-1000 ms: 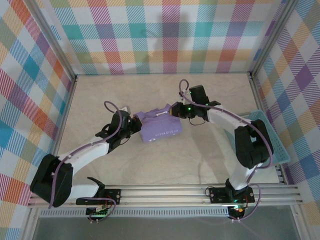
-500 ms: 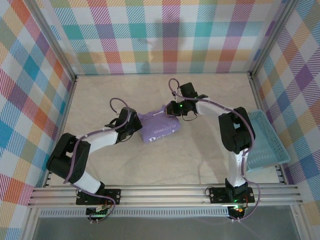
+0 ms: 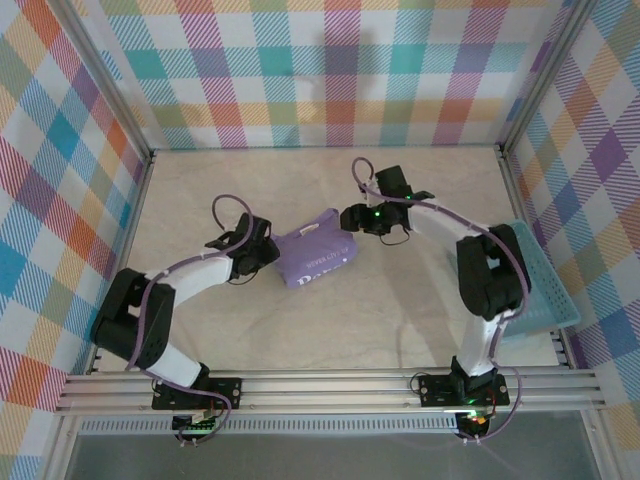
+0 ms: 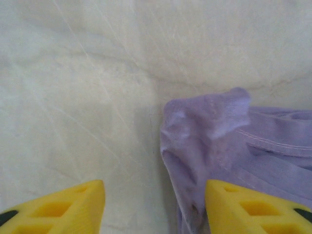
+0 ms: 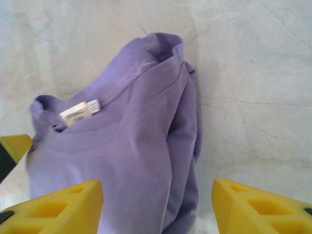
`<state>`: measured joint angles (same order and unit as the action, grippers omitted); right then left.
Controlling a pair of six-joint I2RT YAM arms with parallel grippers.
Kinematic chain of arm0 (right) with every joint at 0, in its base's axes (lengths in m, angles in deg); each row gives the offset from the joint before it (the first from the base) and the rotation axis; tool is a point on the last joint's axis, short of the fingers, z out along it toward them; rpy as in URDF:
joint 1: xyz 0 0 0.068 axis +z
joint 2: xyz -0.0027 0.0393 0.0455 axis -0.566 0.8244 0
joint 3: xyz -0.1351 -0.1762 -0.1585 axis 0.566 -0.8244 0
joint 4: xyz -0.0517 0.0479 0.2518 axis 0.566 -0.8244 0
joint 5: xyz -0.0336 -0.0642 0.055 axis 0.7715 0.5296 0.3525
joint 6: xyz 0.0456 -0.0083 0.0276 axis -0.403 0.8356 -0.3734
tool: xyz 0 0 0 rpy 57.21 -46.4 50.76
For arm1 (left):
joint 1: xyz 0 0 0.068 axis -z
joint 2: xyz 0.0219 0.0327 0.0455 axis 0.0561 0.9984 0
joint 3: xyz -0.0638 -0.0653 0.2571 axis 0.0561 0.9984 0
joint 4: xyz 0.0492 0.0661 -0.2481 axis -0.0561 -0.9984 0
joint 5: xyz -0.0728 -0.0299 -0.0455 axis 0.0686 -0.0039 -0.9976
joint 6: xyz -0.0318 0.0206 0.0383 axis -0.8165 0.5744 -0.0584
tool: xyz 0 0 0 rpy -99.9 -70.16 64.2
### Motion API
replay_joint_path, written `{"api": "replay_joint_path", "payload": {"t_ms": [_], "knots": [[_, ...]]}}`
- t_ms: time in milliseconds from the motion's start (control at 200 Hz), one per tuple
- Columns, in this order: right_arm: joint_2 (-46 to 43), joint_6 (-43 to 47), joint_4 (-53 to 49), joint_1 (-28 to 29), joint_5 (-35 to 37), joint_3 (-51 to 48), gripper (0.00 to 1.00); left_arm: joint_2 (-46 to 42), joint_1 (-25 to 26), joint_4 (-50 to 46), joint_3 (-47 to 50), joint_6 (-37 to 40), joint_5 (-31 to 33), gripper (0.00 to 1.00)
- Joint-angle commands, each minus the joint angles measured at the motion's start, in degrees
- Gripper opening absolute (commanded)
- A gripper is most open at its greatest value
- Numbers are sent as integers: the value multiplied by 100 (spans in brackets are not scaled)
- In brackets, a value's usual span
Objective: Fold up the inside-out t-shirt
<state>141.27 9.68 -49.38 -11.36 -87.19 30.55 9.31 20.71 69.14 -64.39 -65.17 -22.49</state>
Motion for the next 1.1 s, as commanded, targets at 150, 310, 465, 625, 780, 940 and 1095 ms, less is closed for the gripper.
{"api": "replay_joint_path", "payload": {"t_ms": [150,310,465,625,780,940,1095], "knots": [[-719,63,1130,-26,-1029,-1060,60,-590,516,-837,-723,461,-152,67],[-450,-38,1582,9,-1272,-1276,59,189,587,-89,-1027,405,-1062,67],[-126,-16,1600,124,-1163,-1287,58,1308,570,-292,-1752,588,-1008,64],[-62,-275,1638,229,-1035,-1539,53,2105,362,-568,-2161,713,-903,63],[-158,-503,1967,224,-1138,-2136,46,2360,271,-590,-2184,789,-893,63],[-346,-577,2029,251,-1146,-2485,35,2378,271,-519,-2136,848,-1020,63],[-897,-361,1316,247,-303,-2387,31,2212,338,-655,-2188,1180,-1113,63]]}}
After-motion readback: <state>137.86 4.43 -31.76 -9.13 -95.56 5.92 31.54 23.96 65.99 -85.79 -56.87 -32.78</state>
